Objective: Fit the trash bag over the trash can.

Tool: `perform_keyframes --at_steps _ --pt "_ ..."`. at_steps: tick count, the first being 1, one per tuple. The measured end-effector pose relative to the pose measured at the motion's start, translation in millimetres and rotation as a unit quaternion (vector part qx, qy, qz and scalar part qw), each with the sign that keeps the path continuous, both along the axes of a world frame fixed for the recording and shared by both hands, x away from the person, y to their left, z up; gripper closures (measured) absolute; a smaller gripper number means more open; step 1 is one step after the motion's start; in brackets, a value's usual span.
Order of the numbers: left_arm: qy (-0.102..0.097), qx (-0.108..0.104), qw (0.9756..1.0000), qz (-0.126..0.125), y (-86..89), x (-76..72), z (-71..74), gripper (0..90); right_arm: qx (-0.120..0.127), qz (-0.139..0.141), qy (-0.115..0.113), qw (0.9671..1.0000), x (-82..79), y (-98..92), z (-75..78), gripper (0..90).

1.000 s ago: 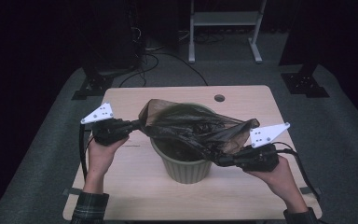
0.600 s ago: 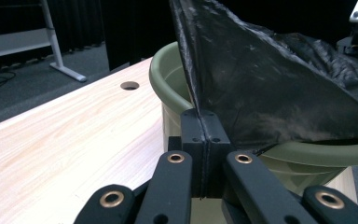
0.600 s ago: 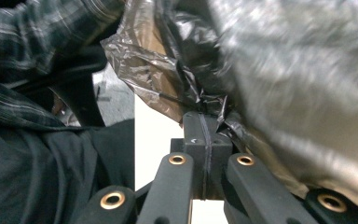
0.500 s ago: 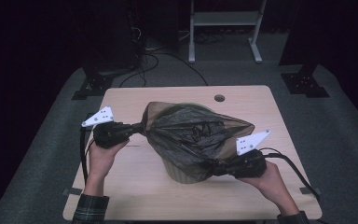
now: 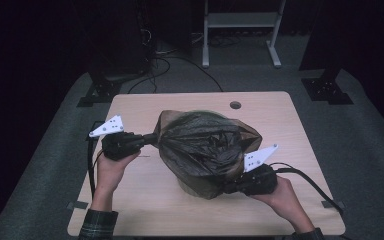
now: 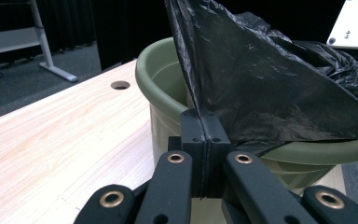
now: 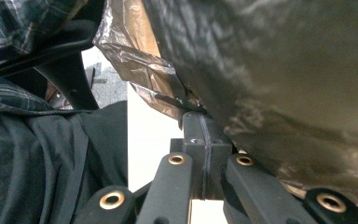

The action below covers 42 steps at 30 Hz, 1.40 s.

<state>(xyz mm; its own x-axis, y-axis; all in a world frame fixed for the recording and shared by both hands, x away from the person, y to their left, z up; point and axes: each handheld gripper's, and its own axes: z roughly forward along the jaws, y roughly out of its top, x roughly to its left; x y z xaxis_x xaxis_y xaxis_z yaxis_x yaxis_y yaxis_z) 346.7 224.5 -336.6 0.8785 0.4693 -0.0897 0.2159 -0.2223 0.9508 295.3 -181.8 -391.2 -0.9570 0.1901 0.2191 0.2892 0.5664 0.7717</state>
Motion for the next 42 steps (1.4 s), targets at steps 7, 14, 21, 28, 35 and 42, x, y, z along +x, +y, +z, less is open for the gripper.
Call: perform_keyframes --at_steps 7,14,21,28,35,42 --pt "0.000 0.004 1.0000 -0.002 2.4 -4.0 -0.4 89.7 -0.006 0.002 0.002 1.0000 -0.9 8.7 -8.4 90.0" --pt "0.008 0.011 0.9999 0.001 5.4 -2.9 -5.2 89.7 -0.003 0.003 0.008 1.0000 -2.6 18.0 -17.0 90.0" --pt "0.013 0.033 0.9992 0.020 3.2 4.0 -12.9 89.7 -0.025 -0.018 -0.006 0.9995 -1.8 11.4 -14.0 90.0" --pt "0.006 0.022 0.9995 0.022 4.8 5.5 -9.3 89.7 -0.032 -0.021 -0.016 0.9991 -3.0 4.0 -7.0 68.4" --pt "0.001 0.018 0.9995 0.026 6.2 8.2 -3.9 89.7 -0.017 -0.070 -0.041 0.9966 -1.2 -33.3 10.4 61.0" --pt "0.000 0.019 0.9995 0.025 5.3 10.9 -3.8 89.7 0.055 -0.125 -0.063 0.9887 5.1 -77.8 31.3 56.5"
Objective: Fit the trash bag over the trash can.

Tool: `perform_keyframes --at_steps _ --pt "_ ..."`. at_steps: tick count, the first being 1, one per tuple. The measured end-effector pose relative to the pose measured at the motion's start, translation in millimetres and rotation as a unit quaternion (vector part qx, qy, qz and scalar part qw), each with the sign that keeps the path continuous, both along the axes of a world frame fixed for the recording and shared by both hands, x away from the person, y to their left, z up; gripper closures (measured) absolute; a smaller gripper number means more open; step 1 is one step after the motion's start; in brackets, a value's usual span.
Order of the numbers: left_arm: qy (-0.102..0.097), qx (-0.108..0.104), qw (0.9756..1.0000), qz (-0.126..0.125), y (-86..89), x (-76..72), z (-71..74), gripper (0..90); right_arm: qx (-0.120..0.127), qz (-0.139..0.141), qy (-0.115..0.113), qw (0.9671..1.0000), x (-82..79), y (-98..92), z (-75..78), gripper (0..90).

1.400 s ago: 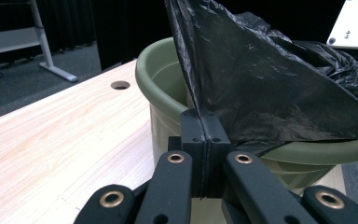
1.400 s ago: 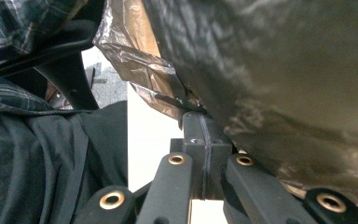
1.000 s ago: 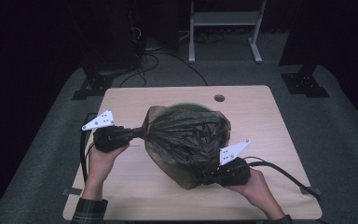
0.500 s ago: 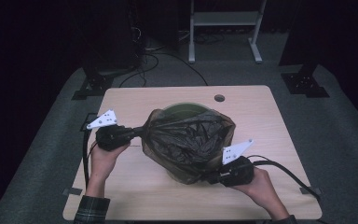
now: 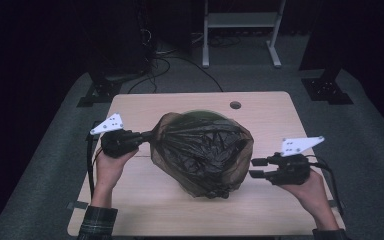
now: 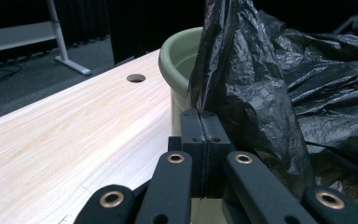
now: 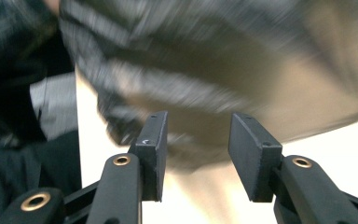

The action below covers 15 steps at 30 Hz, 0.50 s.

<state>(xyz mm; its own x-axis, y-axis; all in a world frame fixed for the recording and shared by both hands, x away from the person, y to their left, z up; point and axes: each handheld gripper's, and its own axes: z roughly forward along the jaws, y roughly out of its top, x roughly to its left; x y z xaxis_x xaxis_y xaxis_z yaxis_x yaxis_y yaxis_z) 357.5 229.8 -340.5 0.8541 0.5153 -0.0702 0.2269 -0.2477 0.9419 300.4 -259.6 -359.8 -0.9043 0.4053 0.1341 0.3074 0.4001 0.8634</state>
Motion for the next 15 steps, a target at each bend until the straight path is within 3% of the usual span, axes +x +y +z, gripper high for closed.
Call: perform_keyframes --at_steps 2,8,11,14,15 --pt "-0.001 -0.003 1.0000 -0.003 -0.6 -0.3 -0.6 89.7 0.028 -0.017 -0.019 0.9993 4.2 -14.2 16.4 56.5" --pt "-0.002 -0.008 0.9999 -0.009 -2.9 0.0 -3.4 89.7 0.057 -0.032 -0.053 0.9965 13.3 -20.6 42.1 56.2" --pt "-0.002 -0.010 0.9999 -0.012 -2.7 0.2 -3.7 89.7 0.075 -0.030 -0.068 0.9944 26.6 -12.9 58.8 55.7" --pt "-0.002 -0.013 0.9998 -0.015 -2.1 0.2 -4.0 89.7 0.080 -0.023 -0.072 0.9939 34.6 -5.6 63.9 55.6" --pt "-0.002 -0.014 0.9998 -0.015 -2.1 0.3 -4.1 89.7 0.080 -0.023 -0.074 0.9937 43.7 2.6 67.0 54.3"
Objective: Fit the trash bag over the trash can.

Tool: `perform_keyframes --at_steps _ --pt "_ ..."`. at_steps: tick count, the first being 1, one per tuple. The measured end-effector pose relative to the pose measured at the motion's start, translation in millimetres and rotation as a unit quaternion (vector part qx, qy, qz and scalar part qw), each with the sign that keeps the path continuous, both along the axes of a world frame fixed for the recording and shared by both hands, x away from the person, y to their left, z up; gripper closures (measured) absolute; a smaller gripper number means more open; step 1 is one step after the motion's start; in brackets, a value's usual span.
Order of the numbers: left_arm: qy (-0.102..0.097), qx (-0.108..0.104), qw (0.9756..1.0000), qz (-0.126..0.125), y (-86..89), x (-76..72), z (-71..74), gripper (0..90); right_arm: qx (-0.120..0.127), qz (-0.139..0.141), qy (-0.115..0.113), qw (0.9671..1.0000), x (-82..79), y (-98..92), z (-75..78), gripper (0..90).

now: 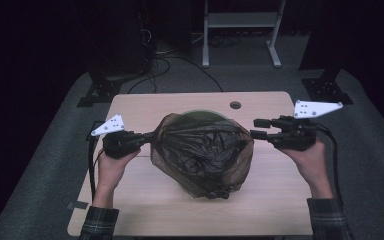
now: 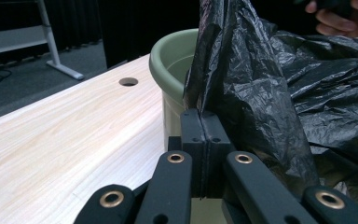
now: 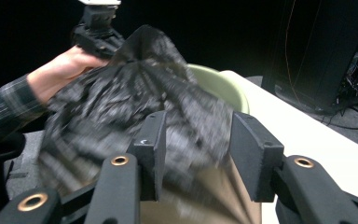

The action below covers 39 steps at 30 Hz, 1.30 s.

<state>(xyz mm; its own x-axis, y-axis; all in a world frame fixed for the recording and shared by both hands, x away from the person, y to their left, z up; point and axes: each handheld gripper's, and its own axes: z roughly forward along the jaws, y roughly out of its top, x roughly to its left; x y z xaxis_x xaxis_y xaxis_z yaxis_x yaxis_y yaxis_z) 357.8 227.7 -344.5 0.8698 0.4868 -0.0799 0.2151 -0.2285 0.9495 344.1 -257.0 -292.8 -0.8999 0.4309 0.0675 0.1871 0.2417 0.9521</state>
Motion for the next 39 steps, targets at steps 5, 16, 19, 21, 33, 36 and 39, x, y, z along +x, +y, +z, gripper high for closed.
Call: perform_keyframes --at_steps 5,16,19,21,33,36,39 --pt "0.001 -0.003 1.0000 -0.003 -0.7 0.0 -1.4 89.7 -0.002 0.010 0.007 0.9999 19.4 17.3 -0.2 51.4" --pt "0.002 -0.004 0.9999 -0.009 -2.3 0.6 -2.5 89.6 -0.040 0.010 0.020 0.9990 47.0 54.2 -19.0 45.9" --pt "0.001 -0.006 0.9999 -0.009 -1.2 0.2 -2.1 89.7 -0.053 -0.006 0.009 0.9985 46.6 57.1 -21.3 61.4" --pt "0.000 -0.008 0.9999 -0.007 -0.9 0.0 -1.8 89.7 -0.052 -0.009 0.003 0.9986 46.6 57.2 -21.4 71.2" --pt "-0.009 -0.011 0.9999 0.000 -1.1 10.2 0.2 89.7 -0.018 -0.020 0.013 0.9995 71.4 52.9 -13.0 90.0" --pt "-0.012 -0.007 0.9999 0.006 -1.3 14.6 0.7 89.7 -0.018 -0.025 0.014 0.9994 77.4 53.5 -12.2 90.0" --pt "-0.013 -0.010 0.9998 0.010 -1.5 19.5 0.3 89.7 -0.015 -0.034 0.015 0.9992 90.0 55.7 -11.7 90.0"
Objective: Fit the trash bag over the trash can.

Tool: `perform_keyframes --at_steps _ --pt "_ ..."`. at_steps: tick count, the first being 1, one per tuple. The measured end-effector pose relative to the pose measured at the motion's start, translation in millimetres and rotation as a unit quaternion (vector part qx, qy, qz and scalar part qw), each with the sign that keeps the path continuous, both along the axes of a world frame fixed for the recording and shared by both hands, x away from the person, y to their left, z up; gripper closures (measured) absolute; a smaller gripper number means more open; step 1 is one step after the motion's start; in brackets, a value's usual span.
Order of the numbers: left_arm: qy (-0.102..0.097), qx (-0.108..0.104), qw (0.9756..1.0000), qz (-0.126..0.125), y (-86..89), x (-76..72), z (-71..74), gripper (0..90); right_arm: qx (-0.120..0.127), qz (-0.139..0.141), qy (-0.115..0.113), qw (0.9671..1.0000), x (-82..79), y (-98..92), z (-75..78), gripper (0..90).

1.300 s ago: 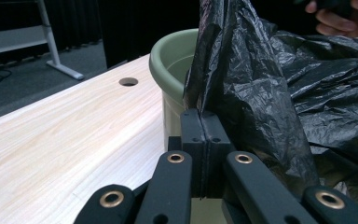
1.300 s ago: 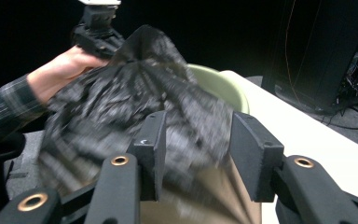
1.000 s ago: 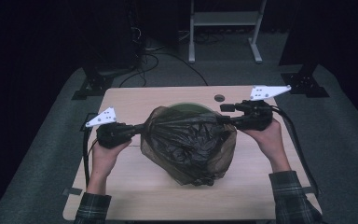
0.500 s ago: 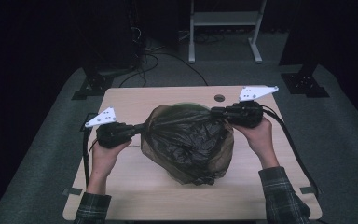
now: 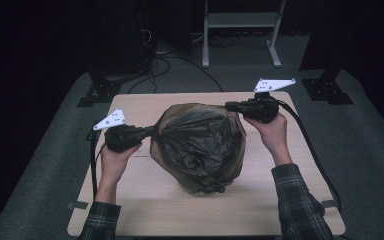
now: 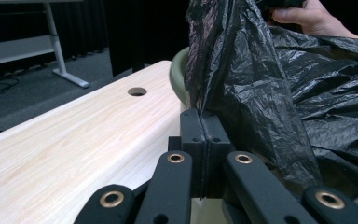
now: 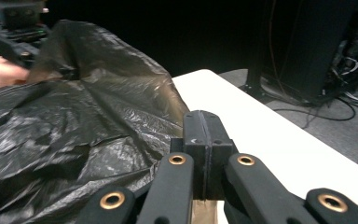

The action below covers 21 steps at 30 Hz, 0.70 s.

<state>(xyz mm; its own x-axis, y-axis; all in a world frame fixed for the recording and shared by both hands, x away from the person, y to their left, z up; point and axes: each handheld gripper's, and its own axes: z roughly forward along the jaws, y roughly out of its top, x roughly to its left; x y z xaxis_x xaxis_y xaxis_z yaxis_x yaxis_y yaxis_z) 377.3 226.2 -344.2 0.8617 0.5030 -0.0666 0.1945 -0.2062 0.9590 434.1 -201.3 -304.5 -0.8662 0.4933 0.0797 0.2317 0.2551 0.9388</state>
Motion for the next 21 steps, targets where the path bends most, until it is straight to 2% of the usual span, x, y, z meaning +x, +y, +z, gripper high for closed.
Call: perform_keyframes --at_steps 2,8,10,14,16,21 --pt "0.001 0.000 1.0000 0.002 -1.1 2.1 -0.9 89.7 0.009 -0.002 0.004 1.0000 5.6 0.2 -0.9 90.0" --pt "0.007 0.008 0.9999 0.001 -7.7 4.7 -6.6 89.7 -0.004 -0.020 0.017 0.9996 25.1 5.6 -15.4 90.0" --pt "0.008 0.015 0.9999 0.002 -9.5 4.2 -7.9 89.7 -0.008 -0.020 0.020 0.9996 26.9 7.1 -18.2 90.0" --pt "0.011 0.013 0.9999 0.002 -9.1 4.7 -10.0 89.7 -0.014 -0.022 0.038 0.9989 35.8 15.0 -33.7 90.0" --pt "0.012 0.011 0.9999 0.004 -8.0 5.1 -10.8 89.7 -0.013 -0.022 0.042 0.9988 37.2 16.4 -36.3 90.0" --pt "0.014 0.023 0.9996 0.009 -6.9 5.6 -12.7 89.7 -0.010 -0.024 0.055 0.9981 45.8 21.6 -44.2 90.0"
